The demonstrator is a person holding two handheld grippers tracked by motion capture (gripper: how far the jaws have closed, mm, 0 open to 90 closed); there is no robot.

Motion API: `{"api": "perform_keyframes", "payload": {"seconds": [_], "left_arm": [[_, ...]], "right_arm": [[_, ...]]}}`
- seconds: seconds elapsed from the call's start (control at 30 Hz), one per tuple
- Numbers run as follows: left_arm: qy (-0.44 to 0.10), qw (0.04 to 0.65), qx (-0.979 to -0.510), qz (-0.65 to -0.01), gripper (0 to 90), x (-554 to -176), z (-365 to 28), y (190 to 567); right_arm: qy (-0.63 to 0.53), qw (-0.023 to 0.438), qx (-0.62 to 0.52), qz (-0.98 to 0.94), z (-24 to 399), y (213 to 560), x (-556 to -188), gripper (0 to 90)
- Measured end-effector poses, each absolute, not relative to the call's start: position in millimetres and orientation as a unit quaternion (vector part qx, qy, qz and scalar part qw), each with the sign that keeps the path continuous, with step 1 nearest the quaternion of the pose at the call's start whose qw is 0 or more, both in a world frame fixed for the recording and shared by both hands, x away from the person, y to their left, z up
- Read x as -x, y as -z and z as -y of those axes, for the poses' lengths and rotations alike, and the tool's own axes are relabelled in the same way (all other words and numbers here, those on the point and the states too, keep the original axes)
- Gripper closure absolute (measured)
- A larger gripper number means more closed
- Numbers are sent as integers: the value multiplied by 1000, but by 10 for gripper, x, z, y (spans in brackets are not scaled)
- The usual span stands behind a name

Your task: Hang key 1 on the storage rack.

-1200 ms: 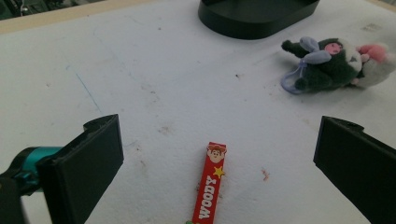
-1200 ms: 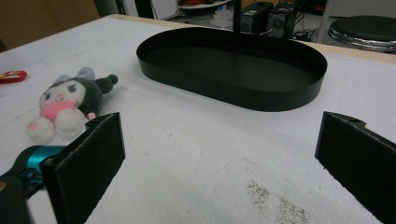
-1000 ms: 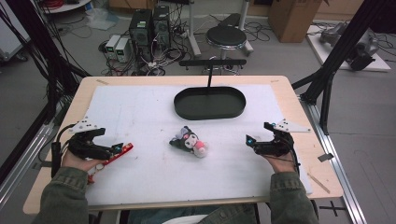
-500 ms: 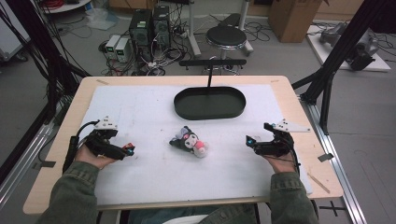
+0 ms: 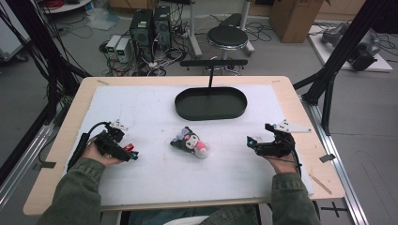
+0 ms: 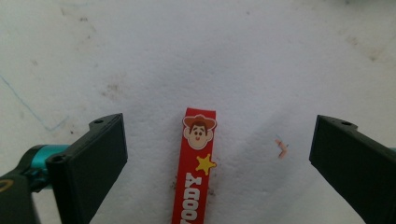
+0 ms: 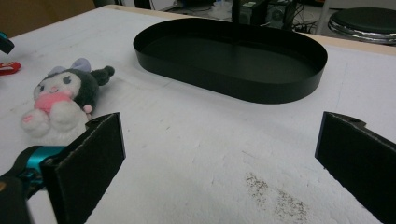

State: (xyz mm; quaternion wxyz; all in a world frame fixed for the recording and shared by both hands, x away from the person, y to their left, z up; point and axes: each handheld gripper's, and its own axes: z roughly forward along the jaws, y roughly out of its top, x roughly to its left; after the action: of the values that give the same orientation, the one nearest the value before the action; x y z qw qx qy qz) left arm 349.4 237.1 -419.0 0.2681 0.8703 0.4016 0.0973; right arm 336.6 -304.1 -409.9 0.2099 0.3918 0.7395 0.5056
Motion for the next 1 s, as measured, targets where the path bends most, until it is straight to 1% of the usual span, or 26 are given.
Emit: {"api": "perform_keyframes", "payload": {"seconds": [0.13,0.17,0.23,0.27,0.33,0.37,0.4,0.43,0.5,0.53,0.6,0.67,0.7,0.77,0.87,1.0], "left_arm": [[-87,252,-874,-407,118,-3530,-2387,4232],[-86,249,-872,-413,118,-3539,-2390,4243],[-90,244,-871,-417,200,-3551,-2405,4251],[-97,240,-870,-421,200,-3557,-2415,4252],[-94,242,-866,-428,273,-3568,-2440,4246],[-91,246,-864,-431,294,-3571,-2457,4241],[-89,248,-863,-432,364,-3572,-2471,4235],[-88,250,-861,-434,364,-3573,-2482,4229],[-90,250,-860,-436,425,-3575,-2501,4223],[-96,247,-859,-438,492,-3572,-2505,4220],[-98,246,-859,-438,504,-3571,-2504,4221],[-108,241,-860,-436,557,-3560,-2488,4222],[-112,242,-860,-436,595,-3558,-2487,4223],[-112,244,-859,-436,718,-3560,-2503,4216],[-107,248,-859,-434,723,-3565,-2513,4215],[-117,245,-860,-433,730,-3563,-2499,4215]], "right_arm": [[-501,213,-391,-742,3032,4107,-3375,5],[-501,213,-391,-742,3032,4107,-3375,5],[-498,213,-393,-743,3030,4112,-3378,5],[-498,213,-393,-743,3030,4112,-3378,5],[-497,219,-394,-742,3029,4105,-3369,5],[-497,224,-393,-740,3032,4102,-3368,5],[-498,224,-394,-739,3032,4099,-3363,5],[-498,224,-394,-739,3032,4099,-3363,5],[-498,227,-391,-740,3035,4096,-3360,5],[-499,230,-391,-739,3037,4092,-3357,5],[-500,229,-391,-738,3038,4090,-3355,5],[-501,235,-390,-736,3045,4086,-3355,5],[-501,234,-393,-735,3044,4084,-3351,5],[-497,237,-395,-736,3041,4085,-3349,5],[-493,239,-395,-737,3033,4090,-3352,5],[-492,239,-395,-738,3032,4091,-3352,5]]}}
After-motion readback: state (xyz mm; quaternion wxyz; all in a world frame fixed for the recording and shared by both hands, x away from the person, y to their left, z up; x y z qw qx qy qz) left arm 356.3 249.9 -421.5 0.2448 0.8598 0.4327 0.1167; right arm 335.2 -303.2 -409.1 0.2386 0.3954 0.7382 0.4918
